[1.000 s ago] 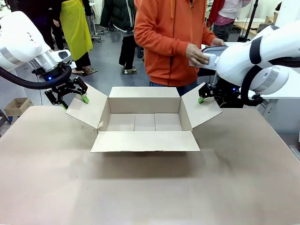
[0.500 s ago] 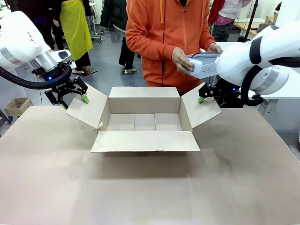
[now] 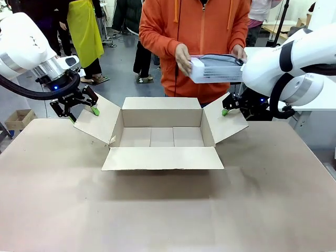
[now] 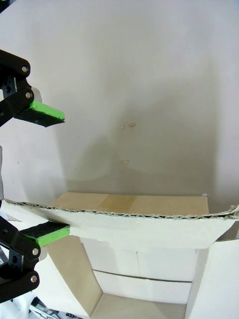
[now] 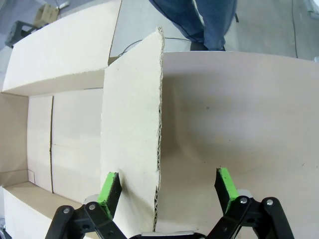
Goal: Pack the gift set into the box.
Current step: Lift both hands away from the flaps of the Package Box.
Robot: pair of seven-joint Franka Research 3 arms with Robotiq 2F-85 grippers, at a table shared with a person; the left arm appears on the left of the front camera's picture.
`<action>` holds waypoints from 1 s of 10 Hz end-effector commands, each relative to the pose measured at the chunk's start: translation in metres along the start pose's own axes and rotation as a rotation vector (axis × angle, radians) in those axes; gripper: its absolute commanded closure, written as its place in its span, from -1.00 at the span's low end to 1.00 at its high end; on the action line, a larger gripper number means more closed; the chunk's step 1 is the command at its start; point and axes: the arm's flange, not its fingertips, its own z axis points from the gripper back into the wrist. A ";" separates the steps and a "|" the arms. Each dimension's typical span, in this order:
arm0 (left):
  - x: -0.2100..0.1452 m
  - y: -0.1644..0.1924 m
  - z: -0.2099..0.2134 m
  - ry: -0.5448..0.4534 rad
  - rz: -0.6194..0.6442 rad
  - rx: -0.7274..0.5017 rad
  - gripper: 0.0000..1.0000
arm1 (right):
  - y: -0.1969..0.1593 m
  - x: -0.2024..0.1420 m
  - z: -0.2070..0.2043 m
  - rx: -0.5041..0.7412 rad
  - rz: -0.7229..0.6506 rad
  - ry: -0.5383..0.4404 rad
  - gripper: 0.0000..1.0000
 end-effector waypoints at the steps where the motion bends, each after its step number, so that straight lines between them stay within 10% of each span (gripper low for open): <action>1: -0.001 -0.001 0.003 -0.002 0.008 0.015 -1.00 | 0.002 0.001 0.005 -0.009 -0.010 0.007 -1.00; 10: -0.001 -0.001 0.003 -0.002 0.008 0.015 -1.00 | 0.002 0.001 0.005 -0.009 -0.010 0.007 -1.00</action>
